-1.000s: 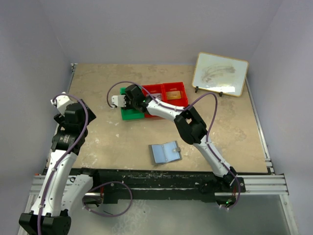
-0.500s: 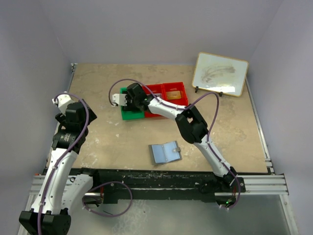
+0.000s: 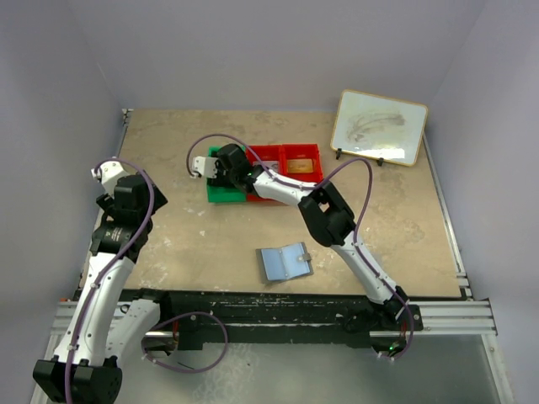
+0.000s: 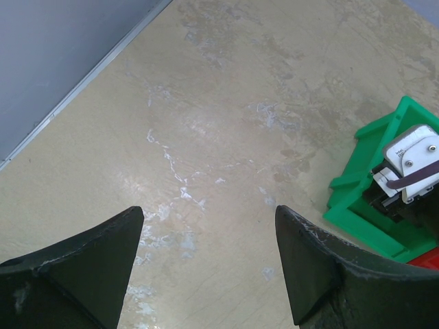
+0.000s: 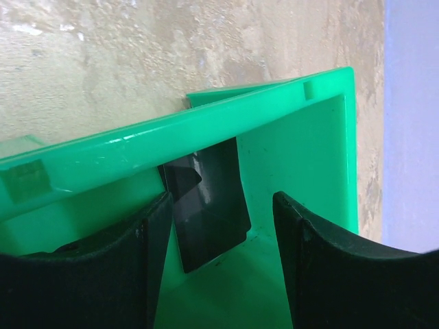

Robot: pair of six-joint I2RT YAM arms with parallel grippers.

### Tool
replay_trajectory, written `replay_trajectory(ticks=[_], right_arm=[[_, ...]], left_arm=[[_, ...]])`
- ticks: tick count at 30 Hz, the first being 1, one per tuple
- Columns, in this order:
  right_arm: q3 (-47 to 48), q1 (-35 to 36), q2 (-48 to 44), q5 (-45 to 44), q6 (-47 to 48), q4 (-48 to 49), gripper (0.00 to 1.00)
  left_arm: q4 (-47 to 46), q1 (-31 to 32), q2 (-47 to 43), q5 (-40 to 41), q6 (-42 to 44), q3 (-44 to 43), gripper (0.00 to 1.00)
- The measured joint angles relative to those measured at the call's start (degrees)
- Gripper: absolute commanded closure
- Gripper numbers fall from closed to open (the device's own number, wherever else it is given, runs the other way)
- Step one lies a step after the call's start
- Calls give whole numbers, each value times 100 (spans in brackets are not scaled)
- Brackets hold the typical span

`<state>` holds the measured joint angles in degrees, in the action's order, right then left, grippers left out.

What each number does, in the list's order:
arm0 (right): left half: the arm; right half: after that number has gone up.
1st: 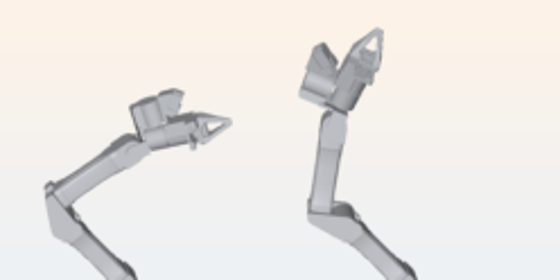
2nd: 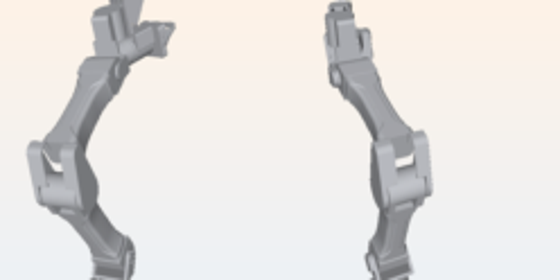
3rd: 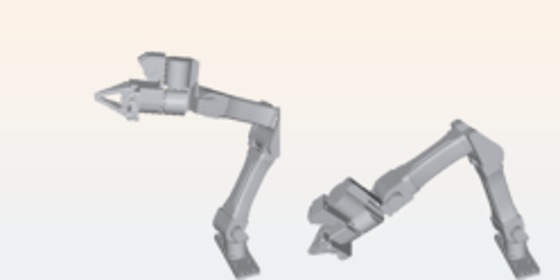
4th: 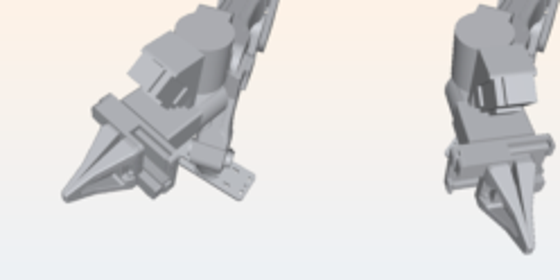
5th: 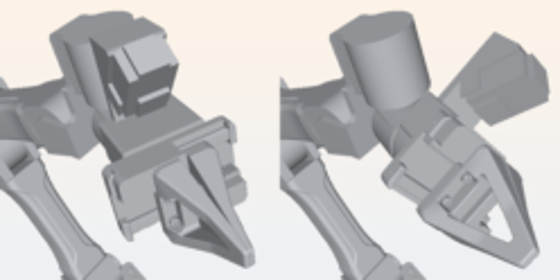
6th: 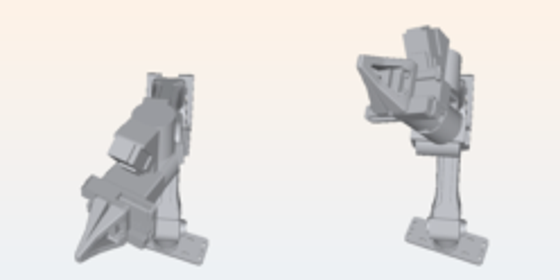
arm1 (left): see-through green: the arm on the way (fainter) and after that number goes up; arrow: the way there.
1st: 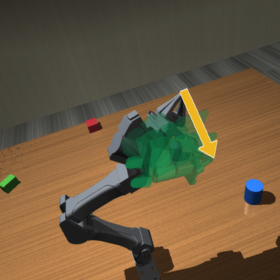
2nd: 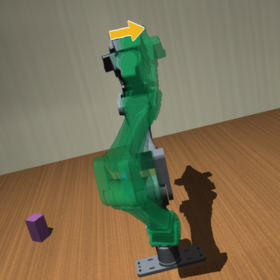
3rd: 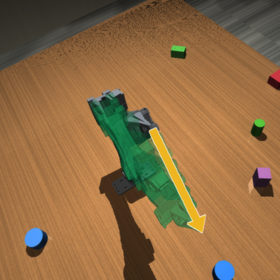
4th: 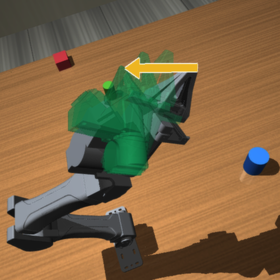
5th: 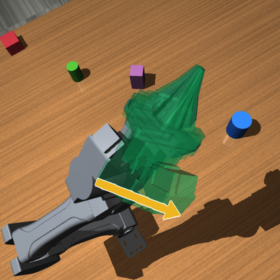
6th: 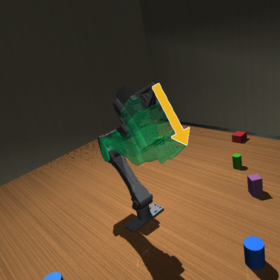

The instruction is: Take the credit cards out of the card holder

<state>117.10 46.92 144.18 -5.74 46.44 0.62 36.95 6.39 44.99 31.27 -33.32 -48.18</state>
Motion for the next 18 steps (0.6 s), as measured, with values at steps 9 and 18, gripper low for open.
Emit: replay_trajectory(ticks=[9, 18], right_arm=[[-11, 0, 70, -245, -136, 245, 46], [-42, 2, 83, -330, -413, 337, 48]], left_arm=[[0, 0, 35, -4, 0, -2, 25], [-2, 0, 52, -15, 0, 0, 25]])
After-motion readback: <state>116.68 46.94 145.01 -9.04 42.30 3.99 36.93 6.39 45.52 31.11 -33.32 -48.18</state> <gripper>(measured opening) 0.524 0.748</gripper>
